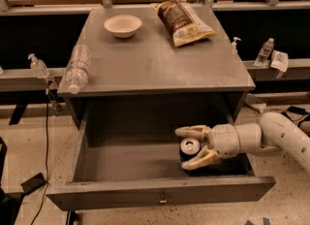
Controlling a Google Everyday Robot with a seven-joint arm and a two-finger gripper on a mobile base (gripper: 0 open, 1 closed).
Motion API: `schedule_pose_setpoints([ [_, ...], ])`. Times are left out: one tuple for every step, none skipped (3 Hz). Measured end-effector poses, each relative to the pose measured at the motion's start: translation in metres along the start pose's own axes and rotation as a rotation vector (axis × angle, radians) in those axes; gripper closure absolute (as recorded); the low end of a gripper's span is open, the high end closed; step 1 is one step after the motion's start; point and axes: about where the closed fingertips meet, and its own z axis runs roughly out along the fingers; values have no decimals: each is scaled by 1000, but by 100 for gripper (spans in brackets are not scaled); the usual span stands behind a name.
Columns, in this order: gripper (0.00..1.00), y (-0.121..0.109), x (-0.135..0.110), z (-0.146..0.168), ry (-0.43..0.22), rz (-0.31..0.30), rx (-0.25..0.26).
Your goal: Place pepsi can into top drawer
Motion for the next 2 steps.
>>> schedule_pose_setpoints([
  [0, 0, 0, 1, -1, 0, -2],
  [0, -2, -16, -7, -19, -1, 12],
])
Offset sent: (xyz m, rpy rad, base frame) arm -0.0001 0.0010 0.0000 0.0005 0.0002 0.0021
